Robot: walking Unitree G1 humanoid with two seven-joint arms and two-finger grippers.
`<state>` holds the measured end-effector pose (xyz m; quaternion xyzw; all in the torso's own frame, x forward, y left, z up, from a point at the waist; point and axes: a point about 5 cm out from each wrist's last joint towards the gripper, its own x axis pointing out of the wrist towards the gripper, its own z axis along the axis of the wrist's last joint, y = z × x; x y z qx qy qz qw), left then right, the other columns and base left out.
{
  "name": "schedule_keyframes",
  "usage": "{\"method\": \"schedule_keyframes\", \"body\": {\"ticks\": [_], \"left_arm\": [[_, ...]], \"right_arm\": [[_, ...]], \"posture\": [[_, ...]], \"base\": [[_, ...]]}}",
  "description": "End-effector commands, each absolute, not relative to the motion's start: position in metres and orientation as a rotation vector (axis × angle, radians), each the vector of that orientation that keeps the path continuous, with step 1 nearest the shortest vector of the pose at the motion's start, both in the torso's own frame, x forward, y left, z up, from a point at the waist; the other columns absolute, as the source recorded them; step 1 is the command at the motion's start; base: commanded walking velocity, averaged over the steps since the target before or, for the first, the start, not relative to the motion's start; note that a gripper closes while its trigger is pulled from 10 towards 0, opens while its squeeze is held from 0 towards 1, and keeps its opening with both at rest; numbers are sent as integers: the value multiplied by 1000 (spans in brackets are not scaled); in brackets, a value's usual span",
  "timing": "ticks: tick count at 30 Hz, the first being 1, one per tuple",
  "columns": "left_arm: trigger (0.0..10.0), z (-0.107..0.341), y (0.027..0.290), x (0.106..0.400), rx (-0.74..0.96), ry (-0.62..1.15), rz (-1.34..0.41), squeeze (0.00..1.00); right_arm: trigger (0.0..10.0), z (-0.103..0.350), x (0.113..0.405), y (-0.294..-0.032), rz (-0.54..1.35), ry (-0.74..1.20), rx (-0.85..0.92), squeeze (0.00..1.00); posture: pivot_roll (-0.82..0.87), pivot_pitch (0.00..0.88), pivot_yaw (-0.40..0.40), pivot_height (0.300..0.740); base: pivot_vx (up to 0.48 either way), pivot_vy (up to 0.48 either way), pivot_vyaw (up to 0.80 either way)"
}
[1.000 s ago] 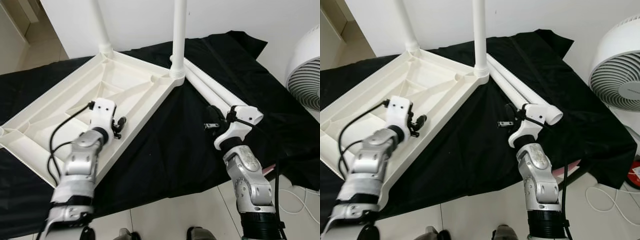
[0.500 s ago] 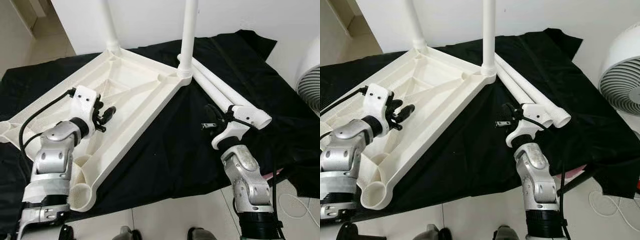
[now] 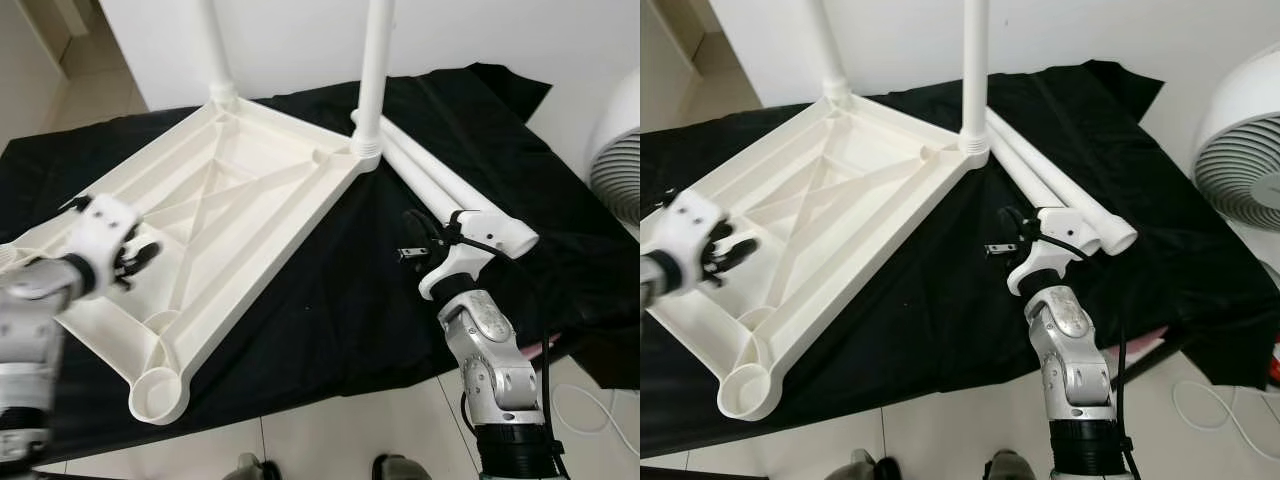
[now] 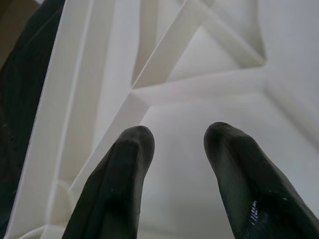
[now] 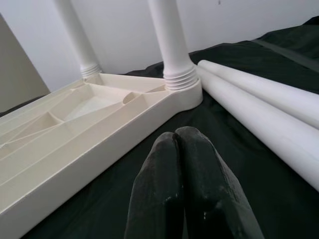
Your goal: Building children table
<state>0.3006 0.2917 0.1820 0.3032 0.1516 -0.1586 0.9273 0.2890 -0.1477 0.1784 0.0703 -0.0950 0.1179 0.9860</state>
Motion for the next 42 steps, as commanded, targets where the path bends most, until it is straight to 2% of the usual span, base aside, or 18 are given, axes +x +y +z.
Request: {"method": "schedule_keyframes", "body": {"ticks": [1,5,6,7,11,12,21,30,42], "left_arm": [[10000,175,298,296,628,351,-346,0],[10000,177,303,293,620,369,-386,0],[10000,178,304,291,624,376,-412,784],[10000,178,306,289,624,391,-446,1000],[10000,174,305,281,644,452,-553,1000],[10000,173,304,279,648,465,-581,0],[10000,164,315,258,621,645,-714,0],[10000,166,323,257,639,681,-709,0],[10000,157,302,265,706,662,-772,0]], "right_arm": [[10000,176,289,-146,245,-183,144,0],[10000,176,289,-146,247,-183,142,0],[10000,176,290,-145,249,-183,142,0],[10000,176,290,-145,251,-183,141,0],[10000,176,291,-145,255,-183,141,0],[10000,176,291,-144,256,-183,141,0],[10000,174,290,-143,258,-180,144,0],[10000,174,291,-143,263,-180,144,0],[10000,174,290,-143,262,-180,145,0]], "posture": [[-126,104,91,740],[-120,102,89,740],[-118,101,89,740],[-116,102,89,740],[-109,100,88,740],[-109,100,88,740],[-104,101,92,740],[-98,100,90,740],[-105,100,94,740]], "base": [[0,0,0],[0,0,0],[0,0,0],[0,0,0],[0,0,0],[0,0,0],[0,0,0],[0,0,0],[0,0,0]]}}
